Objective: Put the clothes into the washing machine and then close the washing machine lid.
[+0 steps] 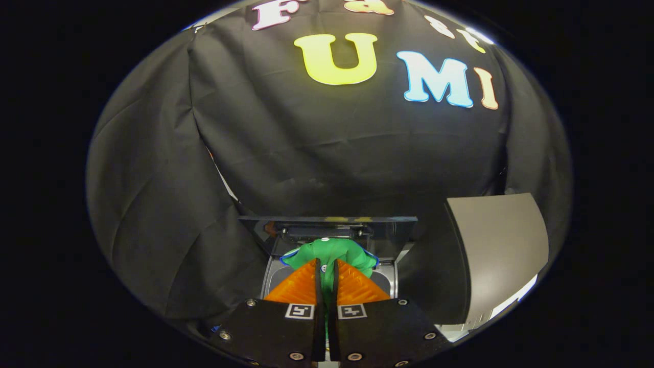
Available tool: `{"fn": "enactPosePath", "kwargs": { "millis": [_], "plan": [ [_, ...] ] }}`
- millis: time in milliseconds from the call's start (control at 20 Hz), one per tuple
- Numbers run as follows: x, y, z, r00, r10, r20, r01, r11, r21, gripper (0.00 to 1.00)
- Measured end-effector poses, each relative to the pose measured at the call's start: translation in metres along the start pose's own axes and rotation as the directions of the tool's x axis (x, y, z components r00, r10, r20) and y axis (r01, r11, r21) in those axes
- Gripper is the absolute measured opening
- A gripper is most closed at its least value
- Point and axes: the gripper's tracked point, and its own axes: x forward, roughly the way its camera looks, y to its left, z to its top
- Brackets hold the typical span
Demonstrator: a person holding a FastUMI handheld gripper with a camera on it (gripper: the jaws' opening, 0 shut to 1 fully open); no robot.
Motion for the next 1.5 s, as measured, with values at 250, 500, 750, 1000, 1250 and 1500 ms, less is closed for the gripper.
{"fn": "enactPosePath", "kwargs": {
  "millis": [250,500,750,1000,1250,1500],
  "plan": [
    [0.036,0.001,-0.027,0.998,-0.030,-0.063,0.030,1.000,-0.005,0.03],
    [0.066,0.003,-0.065,0.990,-0.056,-0.128,0.060,0.998,0.021,0.03],
    [0.093,0.006,-0.092,0.983,-0.080,-0.165,0.081,0.997,0.004,0.03],
    [0.125,0.010,-0.128,0.971,-0.092,-0.219,0.091,0.996,-0.019,0.03],
    [0.150,0.008,-0.161,0.963,-0.102,-0.250,0.097,0.995,-0.030,0.02],
    [0.170,0.011,-0.192,0.953,-0.112,-0.282,0.097,0.993,-0.064,0.02]
  ]
}}
